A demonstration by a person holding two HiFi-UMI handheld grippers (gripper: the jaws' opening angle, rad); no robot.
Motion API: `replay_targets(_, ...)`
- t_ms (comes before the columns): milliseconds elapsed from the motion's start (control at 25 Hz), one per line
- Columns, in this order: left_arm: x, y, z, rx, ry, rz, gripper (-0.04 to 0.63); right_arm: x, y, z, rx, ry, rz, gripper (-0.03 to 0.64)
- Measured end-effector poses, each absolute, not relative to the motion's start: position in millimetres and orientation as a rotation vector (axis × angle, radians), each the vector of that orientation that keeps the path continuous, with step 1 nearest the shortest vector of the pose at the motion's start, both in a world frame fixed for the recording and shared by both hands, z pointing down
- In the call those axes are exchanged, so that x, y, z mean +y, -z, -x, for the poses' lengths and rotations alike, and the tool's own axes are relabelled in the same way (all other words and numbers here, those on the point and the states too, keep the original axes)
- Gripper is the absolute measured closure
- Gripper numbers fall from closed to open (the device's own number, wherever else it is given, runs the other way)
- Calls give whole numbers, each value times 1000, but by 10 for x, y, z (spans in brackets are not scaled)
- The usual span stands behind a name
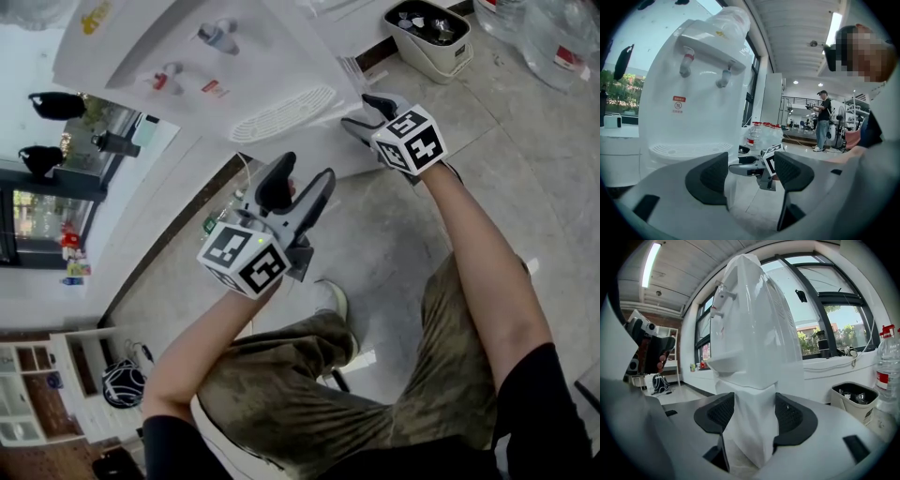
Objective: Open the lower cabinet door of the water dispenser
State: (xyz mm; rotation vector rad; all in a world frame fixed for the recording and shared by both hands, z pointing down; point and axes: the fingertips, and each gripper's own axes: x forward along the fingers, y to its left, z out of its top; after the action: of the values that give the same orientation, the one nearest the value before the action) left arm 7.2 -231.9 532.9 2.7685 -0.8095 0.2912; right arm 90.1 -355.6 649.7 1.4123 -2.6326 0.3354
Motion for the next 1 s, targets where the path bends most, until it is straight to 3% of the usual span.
replay_targets(1000,-2166,-5568,-180,-832,-360,-2679,310,-3079,-6457,-809,-2744,-267,-1055,367)
